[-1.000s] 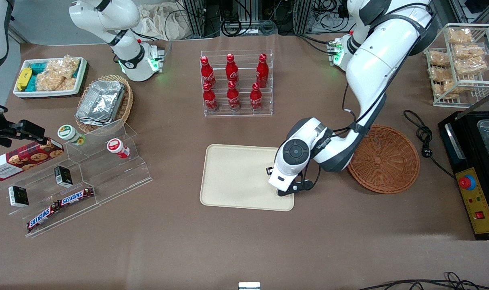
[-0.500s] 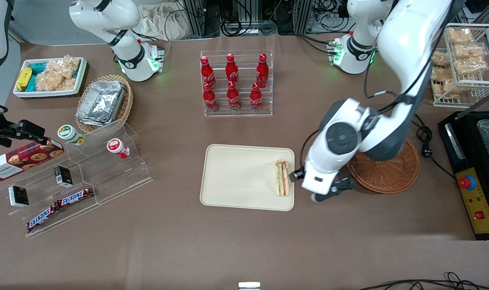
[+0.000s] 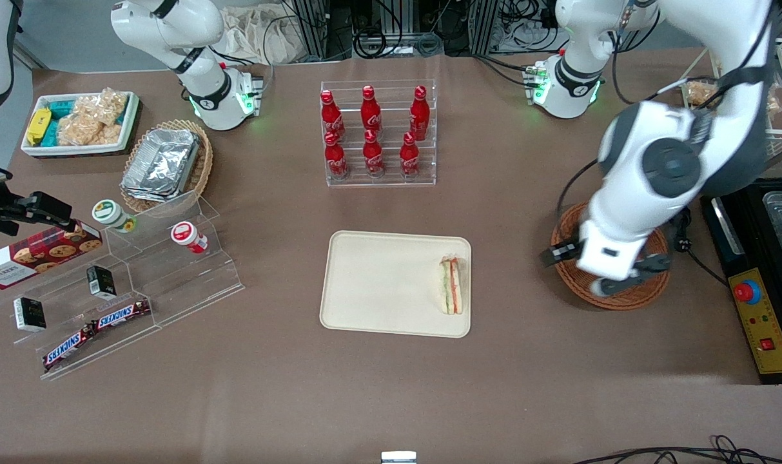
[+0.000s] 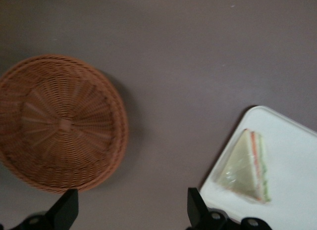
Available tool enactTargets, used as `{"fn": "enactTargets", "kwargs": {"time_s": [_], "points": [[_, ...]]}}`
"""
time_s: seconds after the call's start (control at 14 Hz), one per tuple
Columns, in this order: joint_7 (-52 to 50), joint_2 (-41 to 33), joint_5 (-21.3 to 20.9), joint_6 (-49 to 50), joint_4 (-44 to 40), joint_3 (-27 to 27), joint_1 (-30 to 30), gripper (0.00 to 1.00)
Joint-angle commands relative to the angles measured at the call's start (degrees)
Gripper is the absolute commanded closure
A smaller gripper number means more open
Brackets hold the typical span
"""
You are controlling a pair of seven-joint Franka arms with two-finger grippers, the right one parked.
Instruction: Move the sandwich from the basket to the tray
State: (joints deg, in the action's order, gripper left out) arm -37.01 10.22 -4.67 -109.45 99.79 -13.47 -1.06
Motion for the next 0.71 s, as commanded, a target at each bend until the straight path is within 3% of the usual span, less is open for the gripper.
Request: {"fn": "enactTargets", "kwargs": {"time_s": [0.0,0.29,0.64], "points": [[9.12,-9.15,2.56,2.65,7.08,4.76,0.27,0.01],[21.96,-10.74,2.91,8.55,5.68,8.02,2.63,0.01],[28.05,-6.62,3.27,17.25,-5.12,8.29,3.79,0.01]]}}
